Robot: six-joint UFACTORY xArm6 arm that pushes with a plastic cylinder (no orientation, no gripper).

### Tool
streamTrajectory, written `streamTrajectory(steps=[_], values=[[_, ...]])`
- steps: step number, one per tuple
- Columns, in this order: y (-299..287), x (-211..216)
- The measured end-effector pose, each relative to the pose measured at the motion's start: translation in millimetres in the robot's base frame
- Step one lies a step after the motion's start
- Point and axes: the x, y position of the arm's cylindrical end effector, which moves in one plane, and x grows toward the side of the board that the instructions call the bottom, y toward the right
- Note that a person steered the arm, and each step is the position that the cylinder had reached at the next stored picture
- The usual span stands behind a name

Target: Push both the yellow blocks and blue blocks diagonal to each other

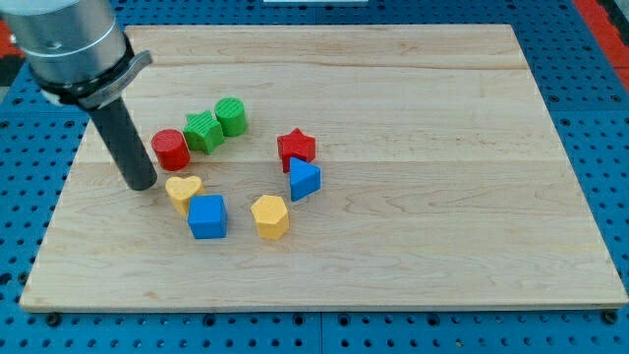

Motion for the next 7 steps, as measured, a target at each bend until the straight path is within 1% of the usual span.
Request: streamTrajectory(steps=[1,2,4,5,6,7], values=[[87.7,-0.6],[145.8,-5.9],[123.9,21.9],[126.6,44.0],[171.0,57.0],[127.9,88.9]])
